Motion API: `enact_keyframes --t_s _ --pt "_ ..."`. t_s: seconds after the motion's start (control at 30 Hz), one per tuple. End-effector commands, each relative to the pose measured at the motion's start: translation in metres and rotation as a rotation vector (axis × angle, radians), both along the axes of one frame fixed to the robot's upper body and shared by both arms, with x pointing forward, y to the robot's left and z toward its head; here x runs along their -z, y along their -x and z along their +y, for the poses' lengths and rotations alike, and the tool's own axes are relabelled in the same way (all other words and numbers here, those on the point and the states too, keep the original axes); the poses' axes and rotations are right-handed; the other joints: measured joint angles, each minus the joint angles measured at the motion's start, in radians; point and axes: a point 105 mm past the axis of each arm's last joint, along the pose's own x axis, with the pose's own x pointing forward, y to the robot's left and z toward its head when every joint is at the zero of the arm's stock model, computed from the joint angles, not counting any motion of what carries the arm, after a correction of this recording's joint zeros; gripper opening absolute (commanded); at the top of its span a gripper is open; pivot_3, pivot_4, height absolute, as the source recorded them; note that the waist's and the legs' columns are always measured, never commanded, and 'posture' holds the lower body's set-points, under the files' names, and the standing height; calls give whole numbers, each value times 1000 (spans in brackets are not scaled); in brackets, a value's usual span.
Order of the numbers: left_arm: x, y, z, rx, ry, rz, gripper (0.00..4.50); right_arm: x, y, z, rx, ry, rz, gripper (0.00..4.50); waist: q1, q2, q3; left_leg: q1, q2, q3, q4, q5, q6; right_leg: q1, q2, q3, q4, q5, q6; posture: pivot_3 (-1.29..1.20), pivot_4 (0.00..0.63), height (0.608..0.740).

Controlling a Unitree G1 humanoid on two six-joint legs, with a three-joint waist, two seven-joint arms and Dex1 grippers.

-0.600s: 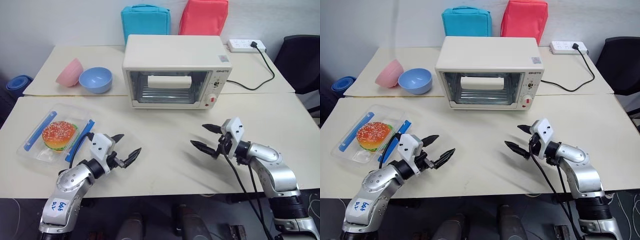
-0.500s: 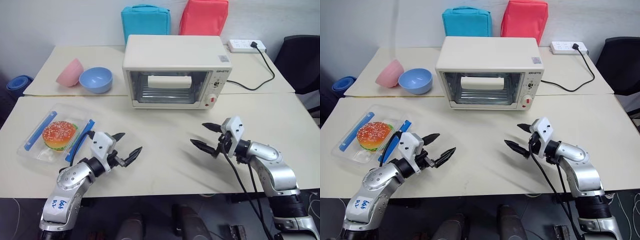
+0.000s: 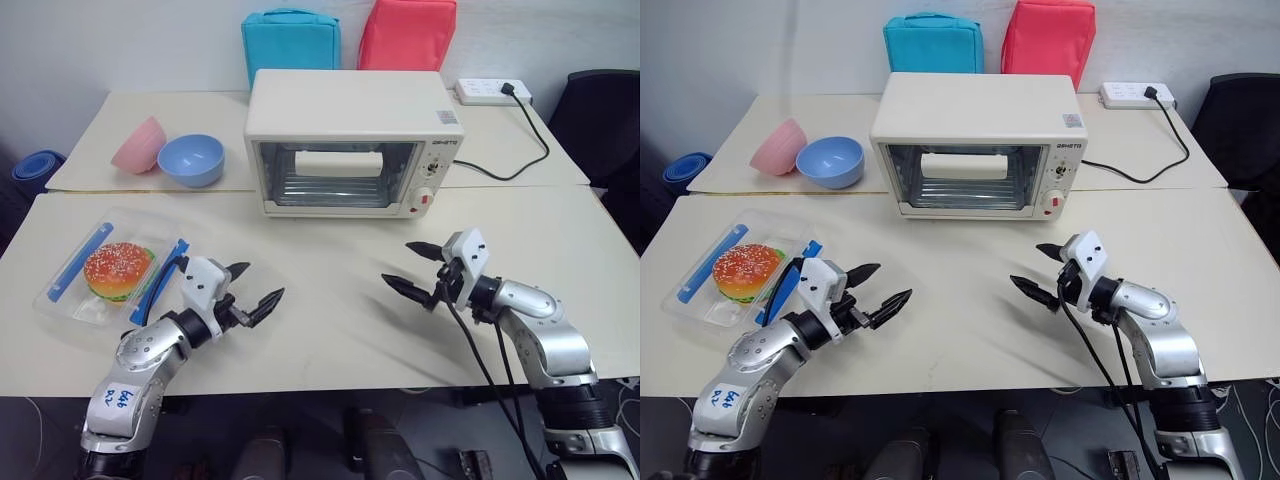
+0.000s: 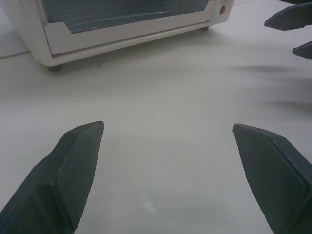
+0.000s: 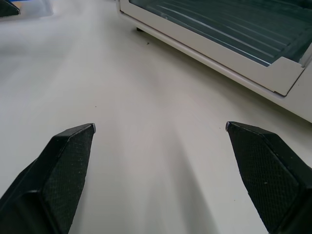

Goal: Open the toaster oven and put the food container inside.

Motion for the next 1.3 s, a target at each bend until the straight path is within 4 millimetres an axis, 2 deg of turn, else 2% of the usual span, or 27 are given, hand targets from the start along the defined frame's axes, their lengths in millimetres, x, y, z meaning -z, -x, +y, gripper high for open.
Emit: enact_keyframes --t_s 0.03,0.27,0.43,0.57,0.7,0.93,1.1,1.3 --pt "-15 6 -5 25 8 -55 4500 -10 2 7 -34 -3 -35 4485 0 0 0 0 0 0 0 0 0 0 0 0 0 0 0 0 150 740" --pt "-25 3 -16 71 24 -65 4500 -26 -6 17 -66 -56 -47 4485 -1 0 0 0 0 1 1 0 0 0 1 1 1 0 0 0 150 740" --pt "-55 -3 -14 110 -1 -134 4500 -51 -25 29 -97 -109 -78 4485 -2 -1 0 1 0 0 2 0 0 0 2 -2 2 0 -1 0 150 740" --pt "-94 -7 -10 130 47 -205 4500 -76 -45 38 -106 -153 -123 4485 -2 -1 1 1 0 1 1 0 0 0 1 -4 2 1 -1 0 150 740" --pt "-115 -5 -8 144 81 -244 4500 -94 -56 42 -106 -192 -155 4485 -1 -1 1 0 0 0 0 -1 -1 -1 1 -5 2 1 -1 0 150 740" --pt "-123 -8 -4 119 71 -270 4500 -103 -49 58 -184 -200 -188 4485 -1 -1 1 -5 1 -1 -1 -2 -2 -5 1 -4 2 1 -1 0 150 740" --pt "-122 -12 1 83 64 -279 4500 -113 -36 65 -248 -242 -219 4485 -1 -1 1 -16 1 0 1 -1 -3 -17 0 -4 6 1 0 0 150 740" --pt "-123 -17 4 64 70 -287 4500 -106 -22 68 -285 -239 -215 4485 -2 -1 1 -15 1 0 1 -1 -4 -17 1 -4 5 1 0 0 150 740"
